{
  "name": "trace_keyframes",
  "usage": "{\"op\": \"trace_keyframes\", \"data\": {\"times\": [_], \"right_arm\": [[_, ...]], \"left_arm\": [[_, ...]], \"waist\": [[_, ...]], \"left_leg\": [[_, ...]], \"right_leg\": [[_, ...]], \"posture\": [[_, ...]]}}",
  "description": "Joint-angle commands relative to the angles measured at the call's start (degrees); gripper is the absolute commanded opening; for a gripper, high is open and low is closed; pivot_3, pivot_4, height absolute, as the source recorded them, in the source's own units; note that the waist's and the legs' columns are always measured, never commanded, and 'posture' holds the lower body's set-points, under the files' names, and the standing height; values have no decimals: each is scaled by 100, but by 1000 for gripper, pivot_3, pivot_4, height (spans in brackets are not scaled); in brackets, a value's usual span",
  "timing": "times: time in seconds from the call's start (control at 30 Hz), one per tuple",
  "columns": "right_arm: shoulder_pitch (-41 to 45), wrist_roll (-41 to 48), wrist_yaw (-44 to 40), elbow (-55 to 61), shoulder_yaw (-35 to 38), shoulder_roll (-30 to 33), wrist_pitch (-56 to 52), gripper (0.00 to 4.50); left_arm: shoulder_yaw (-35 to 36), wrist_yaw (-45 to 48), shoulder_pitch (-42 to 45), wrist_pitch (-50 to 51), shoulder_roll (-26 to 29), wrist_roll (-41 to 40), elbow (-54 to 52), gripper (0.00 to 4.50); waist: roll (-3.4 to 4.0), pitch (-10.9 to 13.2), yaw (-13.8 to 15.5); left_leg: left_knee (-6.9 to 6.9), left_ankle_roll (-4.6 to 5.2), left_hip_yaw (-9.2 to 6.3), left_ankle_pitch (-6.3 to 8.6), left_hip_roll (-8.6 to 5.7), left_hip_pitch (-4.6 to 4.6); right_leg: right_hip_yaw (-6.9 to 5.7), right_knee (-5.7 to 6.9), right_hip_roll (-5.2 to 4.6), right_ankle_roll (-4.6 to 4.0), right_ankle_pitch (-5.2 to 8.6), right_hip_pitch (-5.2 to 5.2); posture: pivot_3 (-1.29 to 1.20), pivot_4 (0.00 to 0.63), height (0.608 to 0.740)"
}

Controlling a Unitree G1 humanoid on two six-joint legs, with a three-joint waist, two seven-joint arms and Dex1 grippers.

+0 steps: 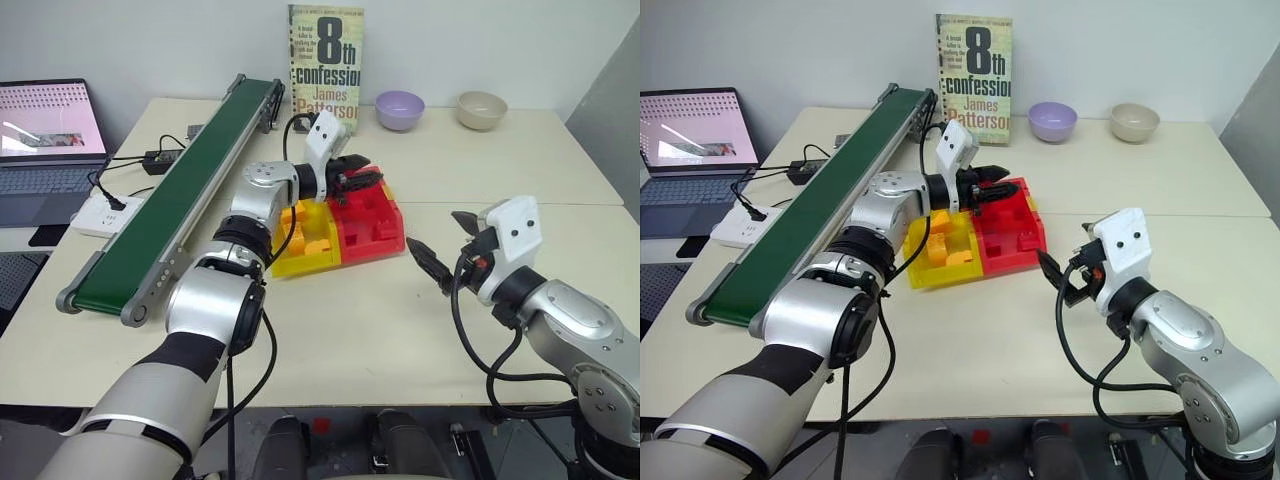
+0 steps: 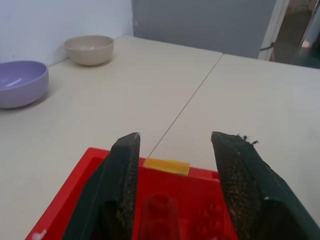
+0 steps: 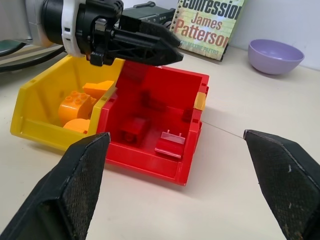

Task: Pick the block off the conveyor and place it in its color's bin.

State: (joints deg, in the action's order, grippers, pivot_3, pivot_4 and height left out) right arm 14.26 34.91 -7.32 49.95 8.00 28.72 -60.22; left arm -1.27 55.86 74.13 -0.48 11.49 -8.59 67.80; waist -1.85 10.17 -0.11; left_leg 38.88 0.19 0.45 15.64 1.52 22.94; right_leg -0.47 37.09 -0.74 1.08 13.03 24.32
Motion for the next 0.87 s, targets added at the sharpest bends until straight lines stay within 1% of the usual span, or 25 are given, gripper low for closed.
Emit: {"op": "trace_keyframes", "data": {"times": [0.03,0.13,0.23,0.27,0.37,0.47,0.57,0.7,0.8,0.87], "right_arm": [[129,23,7,161,170,31,34,4500],[172,25,-41,99,130,39,55,4500],[193,30,-106,49,97,52,82,4500],[206,29,-147,15,82,65,104,4500],[252,35,-331,-99,51,137,179,4500],[340,112,-848,-288,5,410,336,4500],[419,157,-1507,-560,-56,802,560,4500],[621,68,-2655,-1297,-151,1475,1092,4500],[705,-35,-3235,-1720,-297,1776,1432,4500],[764,-111,-3456,-1944,-394,1829,1619,4500]], "left_arm": [[289,33,270,-107,15,-101,-27,3177],[377,53,273,-85,94,-70,-63,3834],[427,85,257,-58,233,-34,-117,4371],[437,133,238,-40,323,-25,-159,4471],[407,433,138,132,669,-13,-401,4471],[134,1200,-298,599,1353,95,-1212,4471],[43,1445,-780,1127,1923,118,-2100,4471],[-48,2094,-2006,2182,2995,-112,-4190,4471],[117,2172,-2833,2864,3476,-407,-5431,4471],[238,2124,-3278,3247,3675,-629,-6104,4471]], "waist": [[0,0,0],[0,0,0],[0,0,-5],[0,0,-6],[0,0,-24],[2,1,-43],[5,2,-62],[8,4,-77],[8,4,-53],[10,5,-38]], "left_leg": [[0,0,0,0,0,0],[0,0,0,0,-1,-1],[0,0,-1,0,-1,-2],[0,0,-2,0,0,-2],[0,0,0,0,3,-3],[-2,0,-1,0,7,-5],[-6,0,-8,0,12,-11],[-5,0,-19,0,18,-10],[-2,0,-24,0,22,-9],[-3,0,-23,0,24,-10]], "right_leg": [[0,0,0,0,0,0],[-6,3,1,0,0,0],[-7,4,4,0,0,0],[-6,4,5,0,0,0],[-4,5,10,0,0,2],[-1,8,14,-1,0,3],[1,11,17,-1,0,2],[2,12,15,-3,0,2],[-1,11,4,-3,1,1],[2,11,-11,-3,2,-1]], "posture": [[0,150,740],[0,150,740],[0,150,740],[0,150,740],[0,150,740],[0,150,740],[0,150,740],[0,150,740],[0,150,740],[0,150,740]]}}
